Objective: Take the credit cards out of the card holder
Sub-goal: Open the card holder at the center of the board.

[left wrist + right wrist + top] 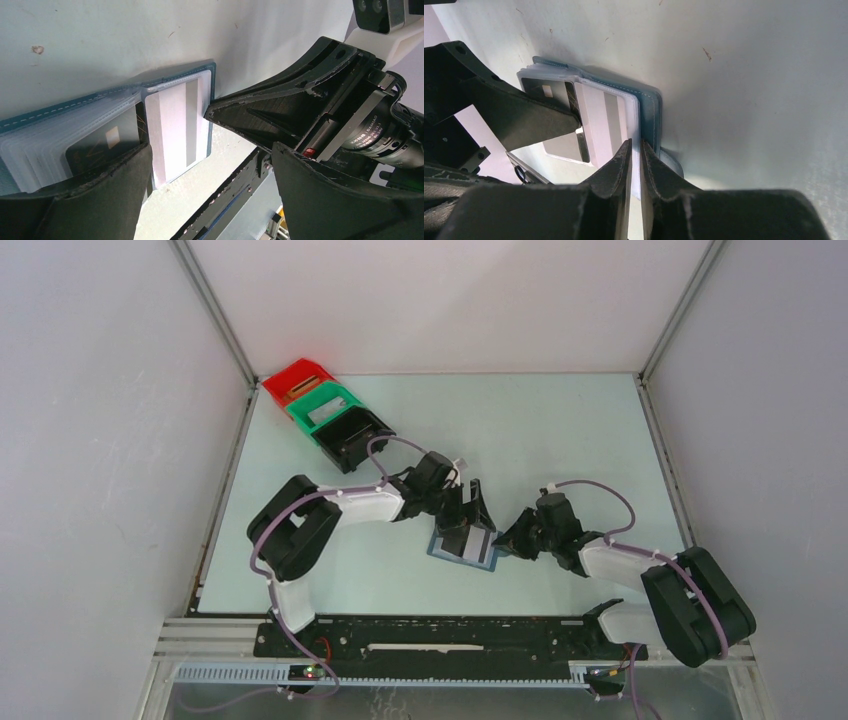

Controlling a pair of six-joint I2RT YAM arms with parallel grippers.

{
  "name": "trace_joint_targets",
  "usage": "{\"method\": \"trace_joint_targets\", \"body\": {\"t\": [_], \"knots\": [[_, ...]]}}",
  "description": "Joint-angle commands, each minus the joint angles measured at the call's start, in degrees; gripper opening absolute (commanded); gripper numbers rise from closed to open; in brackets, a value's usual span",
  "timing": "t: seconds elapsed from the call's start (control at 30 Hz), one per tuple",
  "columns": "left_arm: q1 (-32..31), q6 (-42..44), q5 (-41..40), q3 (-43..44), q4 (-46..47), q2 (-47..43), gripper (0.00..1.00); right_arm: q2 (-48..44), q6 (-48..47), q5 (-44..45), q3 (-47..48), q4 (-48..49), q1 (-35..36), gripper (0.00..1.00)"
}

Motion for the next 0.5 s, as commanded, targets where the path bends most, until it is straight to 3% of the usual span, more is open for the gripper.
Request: {"method": "trace_joint_targets", "body": {"t": [0.0,0.47], "knots": [[0.4,0.9,-0.7,-1.1,-0.8,2.0,0.93,-0.2,0.0,0.9,-1.2,0.3,-0.2,0.18],[-0.5,9.4,-11.3,3.3,-15.2,3.6,0.89,-1.3,0.1,1.2,-1.6,-0.3,-0.6,0.18]]}}
